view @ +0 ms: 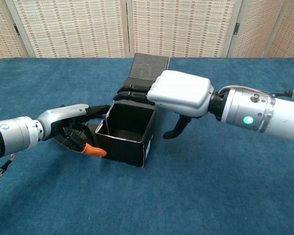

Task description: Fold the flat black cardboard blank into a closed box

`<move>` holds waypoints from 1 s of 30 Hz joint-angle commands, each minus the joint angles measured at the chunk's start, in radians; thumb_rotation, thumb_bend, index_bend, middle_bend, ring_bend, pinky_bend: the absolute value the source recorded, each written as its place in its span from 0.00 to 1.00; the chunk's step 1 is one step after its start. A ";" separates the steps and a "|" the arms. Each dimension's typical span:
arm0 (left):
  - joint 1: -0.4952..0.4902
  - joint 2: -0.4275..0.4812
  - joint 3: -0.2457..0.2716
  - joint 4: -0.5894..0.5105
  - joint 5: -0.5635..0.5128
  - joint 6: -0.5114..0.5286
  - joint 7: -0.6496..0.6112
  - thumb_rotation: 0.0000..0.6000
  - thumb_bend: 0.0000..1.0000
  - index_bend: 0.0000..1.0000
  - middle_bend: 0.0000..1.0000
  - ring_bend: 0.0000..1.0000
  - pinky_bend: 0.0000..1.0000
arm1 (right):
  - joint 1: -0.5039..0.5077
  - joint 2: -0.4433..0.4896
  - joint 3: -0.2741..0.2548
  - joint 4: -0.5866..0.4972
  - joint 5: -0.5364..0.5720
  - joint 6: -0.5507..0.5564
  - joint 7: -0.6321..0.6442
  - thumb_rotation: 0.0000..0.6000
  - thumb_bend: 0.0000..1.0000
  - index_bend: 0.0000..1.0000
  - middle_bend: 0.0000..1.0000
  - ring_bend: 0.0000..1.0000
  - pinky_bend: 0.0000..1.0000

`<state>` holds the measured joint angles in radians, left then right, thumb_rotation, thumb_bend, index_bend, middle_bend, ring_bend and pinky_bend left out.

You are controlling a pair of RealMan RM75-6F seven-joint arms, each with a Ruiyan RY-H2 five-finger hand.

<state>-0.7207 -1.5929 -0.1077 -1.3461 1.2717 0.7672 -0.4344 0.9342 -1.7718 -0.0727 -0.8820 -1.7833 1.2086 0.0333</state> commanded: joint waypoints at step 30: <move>0.112 0.176 -0.003 -0.232 0.087 0.178 -0.029 1.00 0.23 0.00 0.00 0.00 0.16 | -0.283 -0.058 0.243 -0.567 0.787 -0.306 0.252 1.00 0.00 0.00 0.00 0.59 1.00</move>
<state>-0.6101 -1.4180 -0.1091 -1.5780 1.3564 0.9430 -0.4552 0.6399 -1.7928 0.1536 -1.4769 -1.0094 0.9053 0.3100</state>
